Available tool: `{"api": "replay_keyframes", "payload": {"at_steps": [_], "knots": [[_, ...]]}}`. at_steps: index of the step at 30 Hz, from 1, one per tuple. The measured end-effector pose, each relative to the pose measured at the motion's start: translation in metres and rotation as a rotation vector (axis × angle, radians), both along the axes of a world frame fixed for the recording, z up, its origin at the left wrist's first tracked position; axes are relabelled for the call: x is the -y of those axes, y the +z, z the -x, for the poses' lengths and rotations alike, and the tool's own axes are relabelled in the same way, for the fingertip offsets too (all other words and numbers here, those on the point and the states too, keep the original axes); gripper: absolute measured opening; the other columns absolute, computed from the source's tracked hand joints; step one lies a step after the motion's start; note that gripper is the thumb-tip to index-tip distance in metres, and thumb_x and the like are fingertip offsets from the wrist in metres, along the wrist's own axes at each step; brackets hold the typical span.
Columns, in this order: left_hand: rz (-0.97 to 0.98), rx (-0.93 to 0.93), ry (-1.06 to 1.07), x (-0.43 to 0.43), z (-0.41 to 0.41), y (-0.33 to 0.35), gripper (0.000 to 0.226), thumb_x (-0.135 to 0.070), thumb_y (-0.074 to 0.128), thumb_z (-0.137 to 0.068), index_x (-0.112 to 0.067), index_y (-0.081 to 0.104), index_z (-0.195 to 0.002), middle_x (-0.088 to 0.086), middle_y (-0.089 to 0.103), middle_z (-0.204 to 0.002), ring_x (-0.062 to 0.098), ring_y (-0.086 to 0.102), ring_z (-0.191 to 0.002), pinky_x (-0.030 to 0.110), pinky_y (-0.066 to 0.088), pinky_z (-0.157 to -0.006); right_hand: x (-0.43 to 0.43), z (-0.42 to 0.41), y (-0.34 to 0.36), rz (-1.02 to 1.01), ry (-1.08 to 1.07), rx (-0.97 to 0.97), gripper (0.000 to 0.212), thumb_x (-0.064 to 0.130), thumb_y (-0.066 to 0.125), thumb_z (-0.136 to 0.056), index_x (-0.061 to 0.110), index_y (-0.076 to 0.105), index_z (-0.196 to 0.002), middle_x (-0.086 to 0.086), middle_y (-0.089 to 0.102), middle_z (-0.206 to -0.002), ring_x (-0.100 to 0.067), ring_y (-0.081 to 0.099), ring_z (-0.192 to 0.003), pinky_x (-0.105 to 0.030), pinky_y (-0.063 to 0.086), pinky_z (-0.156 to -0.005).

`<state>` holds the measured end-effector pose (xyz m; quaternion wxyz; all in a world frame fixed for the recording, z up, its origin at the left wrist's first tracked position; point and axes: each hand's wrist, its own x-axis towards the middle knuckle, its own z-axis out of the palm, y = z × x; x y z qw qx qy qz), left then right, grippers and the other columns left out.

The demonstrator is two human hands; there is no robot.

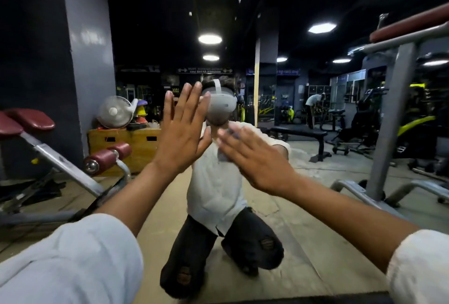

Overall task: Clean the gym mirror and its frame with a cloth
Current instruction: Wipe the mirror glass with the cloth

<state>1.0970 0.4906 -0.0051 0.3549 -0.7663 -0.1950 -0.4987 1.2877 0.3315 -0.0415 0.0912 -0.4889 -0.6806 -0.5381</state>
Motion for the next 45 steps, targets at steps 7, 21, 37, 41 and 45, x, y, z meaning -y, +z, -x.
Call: {"api": "replay_keyframes", "payload": {"at_steps": [7,21,37,41,45], "knots": [[-0.017,0.038,-0.037,-0.003,-0.007,-0.006,0.075,-0.043,0.036,-0.108,-0.009,0.011,-0.17,0.016,0.001,-0.178,0.034,0.002,-0.165,0.065,0.009,-0.13,0.018,-0.04,0.072,-0.241,-0.03,-0.158,0.066,0.015,0.054,-0.106,0.014,0.026,-0.166,-0.006,0.019,-0.175,-0.027,0.009,-0.163,-0.05,0.011,-0.132],[-0.097,0.012,-0.068,0.025,-0.052,0.039,0.075,-0.04,0.036,-0.106,-0.007,0.017,-0.169,0.016,0.006,-0.178,0.032,0.005,-0.165,0.063,0.013,-0.13,0.006,-0.041,0.062,-0.278,0.124,-0.25,0.059,0.015,0.053,-0.105,0.007,0.037,-0.161,-0.012,0.029,-0.171,-0.031,0.012,-0.162,-0.053,0.013,-0.131],[-0.038,-0.054,-0.069,0.034,-0.047,-0.06,0.068,-0.032,0.043,-0.11,-0.002,0.021,-0.167,0.02,0.017,-0.175,0.037,0.015,-0.163,0.064,0.018,-0.128,0.017,-0.046,-0.12,0.028,0.146,-0.08,0.061,0.012,0.05,-0.105,0.006,0.032,-0.163,-0.012,0.024,-0.172,-0.035,0.017,-0.161,-0.052,0.017,-0.131],[0.018,-0.082,-0.067,0.038,-0.047,-0.114,0.069,-0.033,0.042,-0.11,-0.002,0.02,-0.167,0.022,0.016,-0.175,0.04,0.014,-0.163,0.064,0.014,-0.13,0.021,-0.052,-0.188,0.204,0.148,0.089,0.054,0.013,0.044,-0.112,0.008,0.031,-0.164,-0.011,0.025,-0.172,-0.03,0.019,-0.161,-0.048,0.021,-0.13],[0.033,-0.06,-0.075,0.037,-0.047,-0.132,0.068,-0.033,0.04,-0.11,-0.004,0.018,-0.168,0.02,0.014,-0.176,0.037,0.011,-0.164,0.06,0.011,-0.132,0.028,-0.054,-0.19,0.305,0.04,0.141,0.057,0.016,0.041,-0.113,0.014,0.023,-0.167,-0.006,0.015,-0.176,-0.028,0.009,-0.163,-0.054,0.014,-0.131]]}}
